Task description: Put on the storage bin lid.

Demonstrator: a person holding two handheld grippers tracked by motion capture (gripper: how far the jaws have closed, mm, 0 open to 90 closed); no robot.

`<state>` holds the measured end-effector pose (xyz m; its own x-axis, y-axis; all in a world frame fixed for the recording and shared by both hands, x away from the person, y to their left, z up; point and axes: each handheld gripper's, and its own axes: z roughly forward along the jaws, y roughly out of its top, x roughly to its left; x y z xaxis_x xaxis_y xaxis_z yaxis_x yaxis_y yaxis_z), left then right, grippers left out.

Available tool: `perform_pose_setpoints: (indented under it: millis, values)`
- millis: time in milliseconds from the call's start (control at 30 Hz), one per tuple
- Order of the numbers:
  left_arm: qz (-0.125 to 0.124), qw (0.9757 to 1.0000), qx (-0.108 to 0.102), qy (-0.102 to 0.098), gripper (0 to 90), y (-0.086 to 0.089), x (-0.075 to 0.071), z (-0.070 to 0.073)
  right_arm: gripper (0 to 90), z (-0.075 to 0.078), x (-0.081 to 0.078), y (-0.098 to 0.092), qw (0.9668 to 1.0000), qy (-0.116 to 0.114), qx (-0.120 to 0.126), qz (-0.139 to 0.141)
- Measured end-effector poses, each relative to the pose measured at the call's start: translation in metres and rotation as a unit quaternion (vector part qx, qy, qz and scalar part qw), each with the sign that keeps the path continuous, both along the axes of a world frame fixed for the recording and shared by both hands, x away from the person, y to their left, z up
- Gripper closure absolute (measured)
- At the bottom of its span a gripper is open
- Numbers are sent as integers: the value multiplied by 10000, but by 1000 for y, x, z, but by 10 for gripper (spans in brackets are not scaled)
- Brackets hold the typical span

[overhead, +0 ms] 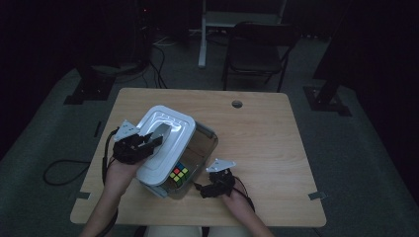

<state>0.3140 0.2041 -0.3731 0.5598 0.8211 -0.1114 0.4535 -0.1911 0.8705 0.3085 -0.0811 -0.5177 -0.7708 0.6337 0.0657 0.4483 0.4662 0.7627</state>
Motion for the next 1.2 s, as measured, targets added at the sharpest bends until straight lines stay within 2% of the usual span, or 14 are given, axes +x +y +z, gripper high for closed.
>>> perform_pose_setpoints:
  millis: [133, 333, 367, 433, 467, 500, 533, 567, 600, 633, 900, 1033, 1200]
  values:
    - [-156, 9999, 12, 30, 684, -6, 2, -1, 132, -1, -2, -2, 10000, -29, -2, 46]
    - [-301, 9995, -36, 72, 685, -15, 3, -2, 132, -1, 1, -22, 9998, -28, -9, -186]
    - [-346, 9994, -10, 70, 685, -18, 2, -3, 131, -1, 1, -32, 9989, -275, -224, -318]
    - [-438, 9990, -5, 121, 684, -22, 3, -4, 131, -1, 2, -35, 9986, -297, -259, -352]
    - [-462, 9988, 34, 131, 684, -24, 4, -5, 131, -1, 3, -42, 9986, -251, -206, -419]
    - [-487, 9986, 119, 150, 685, -30, 5, -7, 131, 0, 7, -53, 9983, -150, -12, -555]
    - [-487, 9986, 119, 150, 685, -30, 5, -7, 131, 0, 7, -53, 9983, -150, -12, -555]
    - [-525, 9984, 131, 166, 684, -32, 5, -8, 132, 2, 10, -63, 9970, -183, 45, -752]
    - [-543, 9983, 121, 180, 684, -34, 6, -9, 132, 2, 10, -63, 9970, -183, 45, -752]
    - [-572, 9981, 125, 199, 684, -36, 6, -10, 131, 4, 13, -73, 9958, -175, 106, -890]
    - [-684, 9972, 154, 269, 682, -47, 9, -14, 132, 5, 18, -99, 9912, -92, 341, -1277]
    - [-689, 9970, 140, 325, 682, -47, 9, -14, 132, 5, 19, -104, 9890, -59, 438, -1411]
    - [-721, 9967, 165, 340, 681, -50, 7, -14, 132, 4, 20, -105, 9889, 0, 456, -1417]
